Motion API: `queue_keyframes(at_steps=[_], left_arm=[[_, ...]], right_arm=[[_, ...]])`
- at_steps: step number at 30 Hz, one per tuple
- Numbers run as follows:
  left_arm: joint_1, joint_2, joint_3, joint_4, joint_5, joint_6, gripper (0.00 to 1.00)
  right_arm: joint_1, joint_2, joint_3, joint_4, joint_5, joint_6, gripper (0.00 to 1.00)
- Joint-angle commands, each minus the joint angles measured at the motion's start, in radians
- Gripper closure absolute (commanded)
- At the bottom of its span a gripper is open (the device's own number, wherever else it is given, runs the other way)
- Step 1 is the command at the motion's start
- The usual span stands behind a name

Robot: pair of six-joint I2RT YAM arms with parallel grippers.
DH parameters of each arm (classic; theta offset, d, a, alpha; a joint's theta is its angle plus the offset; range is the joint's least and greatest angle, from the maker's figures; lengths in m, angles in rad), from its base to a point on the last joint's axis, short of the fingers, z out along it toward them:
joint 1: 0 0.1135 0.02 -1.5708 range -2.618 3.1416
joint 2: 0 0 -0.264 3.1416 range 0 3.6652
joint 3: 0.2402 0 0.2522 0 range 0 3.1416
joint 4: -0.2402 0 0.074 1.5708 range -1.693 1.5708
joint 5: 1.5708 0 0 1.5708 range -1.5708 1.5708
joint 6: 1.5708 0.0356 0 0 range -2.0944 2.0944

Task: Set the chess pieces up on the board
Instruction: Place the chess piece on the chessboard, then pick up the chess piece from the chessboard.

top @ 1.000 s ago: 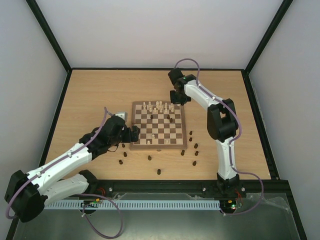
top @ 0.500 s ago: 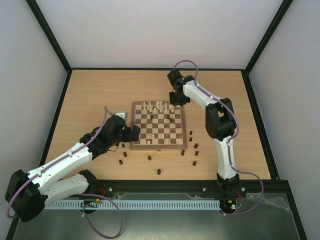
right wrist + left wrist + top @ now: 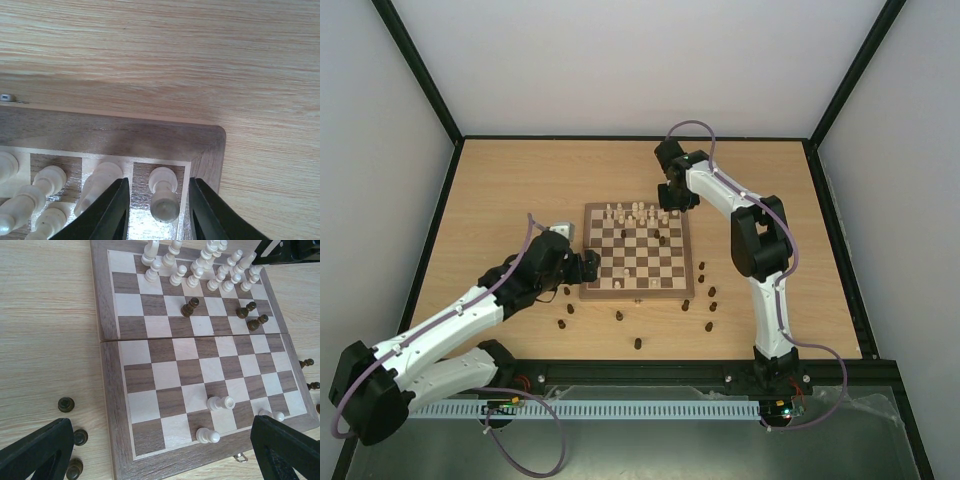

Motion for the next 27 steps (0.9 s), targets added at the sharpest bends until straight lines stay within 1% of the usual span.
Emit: queue_keyframes(at_steps=[1, 3, 8, 11, 14, 15, 16, 21, 24, 27], left_arm=[[-0.005, -0.013, 0.011, -0.005, -0.02, -0.003, 0.0], [-0.004, -0.013, 0.01, -0.005, -0.023, -0.003, 0.0], [-0.005, 0.0, 0.019, -0.008, -0.031, -0.001, 0.01], [-0.005, 0.011, 0.025, -0.003, -0.02, 0.005, 0.01], [-0.005, 0.027, 0.035, 0.001, -0.008, 0.011, 0.0], [-0.005, 0.032, 0.037, 0.003, -0.005, 0.013, 0.01], [-0.005, 0.038, 0.038, 0.008, 0.001, 0.015, 0.01], [-0.018, 0.095, 0.054, 0.039, 0.056, 0.04, 0.0], [-0.046, 0.153, 0.08, 0.036, 0.05, 0.043, 0.0], [-0.08, 0.219, 0.109, 0.035, 0.037, 0.045, 0.0]], right_arm=[[0.0, -0.024, 0.001, -0.062, 0.006, 0.004, 0.65], [0.0, -0.038, -0.005, -0.061, 0.014, 0.009, 0.62], [0.0, -0.101, -0.036, -0.041, 0.037, 0.036, 0.45], [0.0, -0.178, -0.085, -0.017, 0.053, 0.051, 0.35], [0.0, -0.269, -0.167, 0.021, 0.081, 0.067, 0.18], [0.0, -0.302, -0.198, 0.033, 0.091, 0.073, 0.07], [0.0, -0.336, -0.225, 0.048, 0.1, 0.078, 0.0], [0.0, -0.518, -0.413, 0.138, 0.105, 0.111, 0.01], [0.0, -0.628, -0.512, 0.196, 0.056, 0.132, 0.01], [0.0, -0.712, -0.588, 0.21, 0.014, 0.142, 0.01]])
